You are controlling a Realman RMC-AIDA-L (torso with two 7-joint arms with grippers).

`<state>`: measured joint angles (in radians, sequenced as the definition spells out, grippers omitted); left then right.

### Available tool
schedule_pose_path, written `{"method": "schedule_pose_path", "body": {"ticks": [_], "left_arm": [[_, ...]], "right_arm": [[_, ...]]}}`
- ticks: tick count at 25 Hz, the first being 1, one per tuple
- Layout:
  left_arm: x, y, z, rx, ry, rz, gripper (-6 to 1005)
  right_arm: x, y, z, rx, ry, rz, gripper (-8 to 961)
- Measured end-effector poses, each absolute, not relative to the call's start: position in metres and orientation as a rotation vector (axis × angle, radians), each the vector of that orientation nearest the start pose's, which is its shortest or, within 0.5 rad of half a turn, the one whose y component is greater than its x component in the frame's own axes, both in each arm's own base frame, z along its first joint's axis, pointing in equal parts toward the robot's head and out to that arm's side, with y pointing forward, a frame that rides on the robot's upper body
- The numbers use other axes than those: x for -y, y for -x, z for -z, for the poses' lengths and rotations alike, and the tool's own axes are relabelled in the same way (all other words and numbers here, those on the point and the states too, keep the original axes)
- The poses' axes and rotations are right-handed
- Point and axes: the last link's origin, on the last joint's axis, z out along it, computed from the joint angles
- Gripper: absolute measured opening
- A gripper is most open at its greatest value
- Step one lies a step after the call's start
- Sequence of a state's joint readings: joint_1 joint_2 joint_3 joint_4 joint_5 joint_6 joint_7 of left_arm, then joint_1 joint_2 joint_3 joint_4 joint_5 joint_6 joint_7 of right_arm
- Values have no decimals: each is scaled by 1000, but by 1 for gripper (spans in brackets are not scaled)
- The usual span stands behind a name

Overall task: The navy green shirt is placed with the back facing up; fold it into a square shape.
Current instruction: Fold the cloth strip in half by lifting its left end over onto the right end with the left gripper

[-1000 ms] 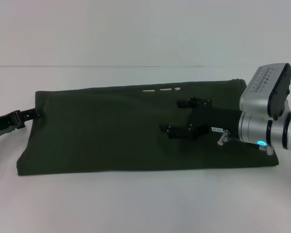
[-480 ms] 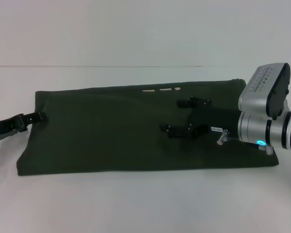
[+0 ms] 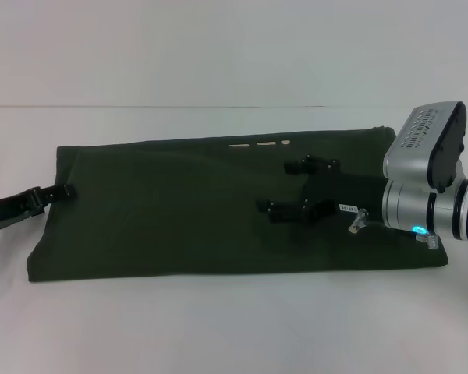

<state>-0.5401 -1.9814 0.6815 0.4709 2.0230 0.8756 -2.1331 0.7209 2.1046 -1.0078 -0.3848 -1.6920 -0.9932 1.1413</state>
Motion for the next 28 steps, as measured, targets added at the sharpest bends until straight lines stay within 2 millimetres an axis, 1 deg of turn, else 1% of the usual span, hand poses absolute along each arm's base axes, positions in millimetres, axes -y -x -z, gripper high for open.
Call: {"method": "schedule_pose_path", "body": {"ticks": [17, 28], "left_arm": [[-377, 363, -26, 1630, 1757, 522, 839], [-377, 352, -13, 1660, 1806, 540, 836]], "right_arm": [[-392, -229, 74, -452, 2587, -462, 947], [-392, -229, 74, -453, 2588, -462, 947]]}}
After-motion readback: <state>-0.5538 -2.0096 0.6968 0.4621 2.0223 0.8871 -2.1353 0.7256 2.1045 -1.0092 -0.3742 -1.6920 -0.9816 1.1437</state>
